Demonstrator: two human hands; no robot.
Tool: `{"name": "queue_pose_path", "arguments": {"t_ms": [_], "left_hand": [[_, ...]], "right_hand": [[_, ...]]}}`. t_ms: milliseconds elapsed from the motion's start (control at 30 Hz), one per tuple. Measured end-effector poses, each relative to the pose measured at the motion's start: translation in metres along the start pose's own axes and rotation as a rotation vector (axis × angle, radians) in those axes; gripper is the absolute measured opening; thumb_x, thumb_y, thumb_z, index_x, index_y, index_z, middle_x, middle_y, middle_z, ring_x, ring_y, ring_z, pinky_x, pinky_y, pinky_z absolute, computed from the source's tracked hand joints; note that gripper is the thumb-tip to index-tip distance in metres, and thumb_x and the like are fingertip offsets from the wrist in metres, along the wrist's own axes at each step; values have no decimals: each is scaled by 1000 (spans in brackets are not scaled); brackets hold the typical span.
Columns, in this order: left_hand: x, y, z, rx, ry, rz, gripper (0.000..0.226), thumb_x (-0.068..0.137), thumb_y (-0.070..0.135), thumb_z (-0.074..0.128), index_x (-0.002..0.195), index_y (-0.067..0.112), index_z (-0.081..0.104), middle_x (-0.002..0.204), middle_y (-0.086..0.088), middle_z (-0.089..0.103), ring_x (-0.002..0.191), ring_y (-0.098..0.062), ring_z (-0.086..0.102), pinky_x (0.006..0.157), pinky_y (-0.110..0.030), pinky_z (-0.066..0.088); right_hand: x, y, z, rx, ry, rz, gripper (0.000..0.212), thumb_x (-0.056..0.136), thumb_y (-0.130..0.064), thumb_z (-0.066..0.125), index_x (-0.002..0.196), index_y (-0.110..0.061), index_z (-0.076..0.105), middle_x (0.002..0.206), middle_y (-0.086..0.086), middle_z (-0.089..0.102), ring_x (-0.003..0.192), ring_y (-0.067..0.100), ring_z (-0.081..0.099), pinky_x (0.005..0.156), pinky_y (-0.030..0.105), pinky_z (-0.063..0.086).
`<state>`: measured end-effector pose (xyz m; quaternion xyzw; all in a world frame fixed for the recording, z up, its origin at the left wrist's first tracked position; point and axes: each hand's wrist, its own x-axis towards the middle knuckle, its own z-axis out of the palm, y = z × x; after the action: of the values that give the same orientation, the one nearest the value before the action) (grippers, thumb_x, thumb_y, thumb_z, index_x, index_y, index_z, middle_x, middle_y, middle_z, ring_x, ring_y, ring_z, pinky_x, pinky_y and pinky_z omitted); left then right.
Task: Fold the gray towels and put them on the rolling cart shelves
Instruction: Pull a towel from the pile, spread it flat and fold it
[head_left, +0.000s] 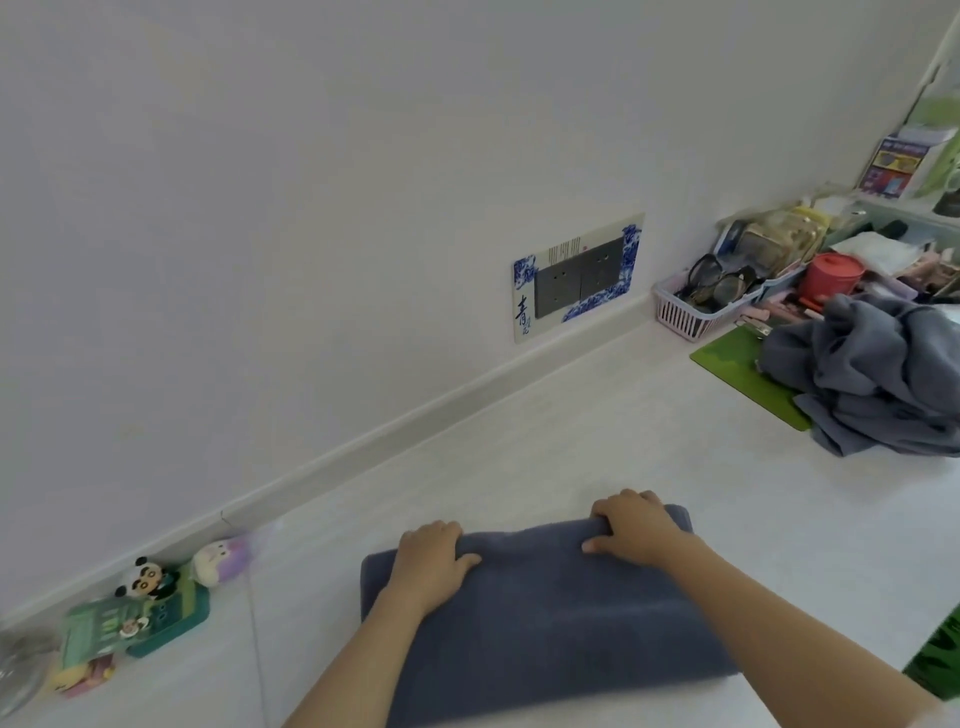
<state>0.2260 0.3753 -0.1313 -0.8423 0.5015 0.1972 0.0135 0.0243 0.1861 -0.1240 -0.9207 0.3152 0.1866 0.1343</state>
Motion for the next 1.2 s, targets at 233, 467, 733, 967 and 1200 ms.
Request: {"name": "queue_pose_path", "arguments": {"t_ms": [233,467,733,967,1200], "left_hand": [[17,-15,23,-116,34,-23,29,94,49,42,107,24,46,115,4,52,106,-18,43,87,-29,30],[23,-20,4,-251,-160,-28,47,93,56,42,91,13,59,99,-3,59,95,-20,54,82,-32,41],[6,-26,-74,-266,202,37,33,92,56,42,78,26,48,75,9,58,78,-17,54,74,-32,40],[-41,-20,-74,82,353,182,58,79,69,25,101,27,59,98,10,60,94,-14,51,90,-33,28],[-72,-6,16,-344,-9,-24,28,91,56,47,75,33,52,70,15,56,92,-9,42,90,-27,39]], "right_hand": [[25,12,25,111,47,9,38,90,-50,49,117,-24,48,122,-2,53,112,21,45,94,33,35],[26,16,6,273,-200,-11,32,93,-51,46,70,-29,40,78,-12,45,89,20,47,83,32,34],[8,5,-62,327,209,-129,45,90,-58,40,95,-17,57,74,-6,55,79,19,53,75,29,35],[-11,5,-52,49,504,-319,48,76,-61,39,90,-23,64,85,-5,65,89,25,57,86,40,32],[-35,0,11,161,142,-190,8,91,-43,53,84,-39,54,92,-24,57,102,7,45,96,25,22]]}}
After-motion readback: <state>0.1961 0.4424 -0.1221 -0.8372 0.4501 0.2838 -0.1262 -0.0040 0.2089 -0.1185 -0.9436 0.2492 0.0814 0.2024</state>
